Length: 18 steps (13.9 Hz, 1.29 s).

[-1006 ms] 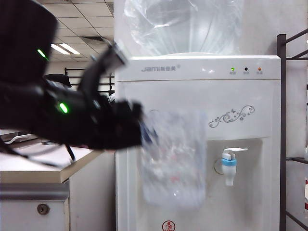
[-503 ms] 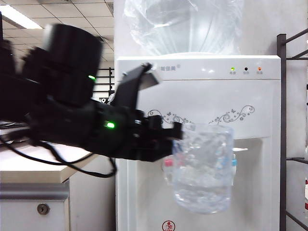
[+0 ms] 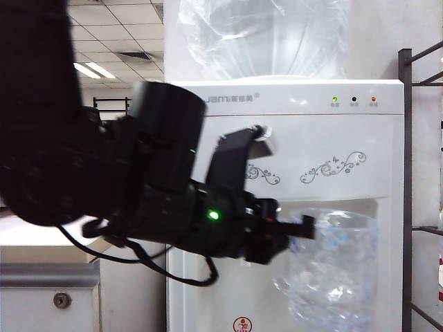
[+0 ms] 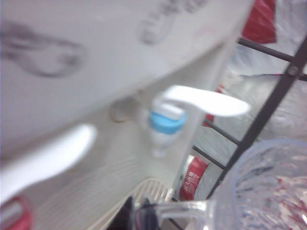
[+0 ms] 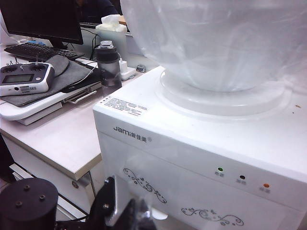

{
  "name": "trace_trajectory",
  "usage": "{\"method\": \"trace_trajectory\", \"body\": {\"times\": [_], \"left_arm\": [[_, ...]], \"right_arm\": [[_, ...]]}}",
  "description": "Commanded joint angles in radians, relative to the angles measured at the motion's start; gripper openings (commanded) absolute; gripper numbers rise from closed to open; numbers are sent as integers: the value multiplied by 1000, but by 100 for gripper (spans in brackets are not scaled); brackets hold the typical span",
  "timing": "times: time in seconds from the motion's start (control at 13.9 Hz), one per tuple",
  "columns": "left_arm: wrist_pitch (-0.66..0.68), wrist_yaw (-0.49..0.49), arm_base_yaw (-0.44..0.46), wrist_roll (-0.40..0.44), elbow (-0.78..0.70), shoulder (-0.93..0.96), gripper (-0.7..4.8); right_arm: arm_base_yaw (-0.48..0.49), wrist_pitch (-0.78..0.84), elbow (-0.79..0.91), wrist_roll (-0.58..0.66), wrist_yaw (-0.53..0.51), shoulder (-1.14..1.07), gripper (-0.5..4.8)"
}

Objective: Pick up the plastic mug from the left desk, go to the cold water outlet of the water dispenser, press the vertical switch to get some water, then put the mug back on the desk.

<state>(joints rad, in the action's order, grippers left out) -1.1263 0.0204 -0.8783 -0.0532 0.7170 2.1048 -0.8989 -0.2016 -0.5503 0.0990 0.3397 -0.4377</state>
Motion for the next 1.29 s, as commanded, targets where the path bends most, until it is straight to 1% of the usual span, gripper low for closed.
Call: {"method": "trace_trajectory", "body": {"times": [0.07,0.22,0.43,0.72,0.79,1.29], "left_arm": [[-35,40,-18,-18,35,59,-6],[-35,94,-19,-67,37,80,-6],[-35,115,-21,-124,58,125,-6],[-27,141,-32,-134,122,168,-6],[31,141,-47,-147,161,180,-6],[53,137,-52,-145,173,180,-6]], "right_arm": [[0,10,-3,-3,2,1,-6],[0,10,-3,-3,2,1,-6],[0,-8,-3,-3,2,1,-6],[0,-13,-3,-3,2,1,-6],[1,-12,-3,-3,2,2,-6],[2,-12,-3,-3,2,2,-6]]}}
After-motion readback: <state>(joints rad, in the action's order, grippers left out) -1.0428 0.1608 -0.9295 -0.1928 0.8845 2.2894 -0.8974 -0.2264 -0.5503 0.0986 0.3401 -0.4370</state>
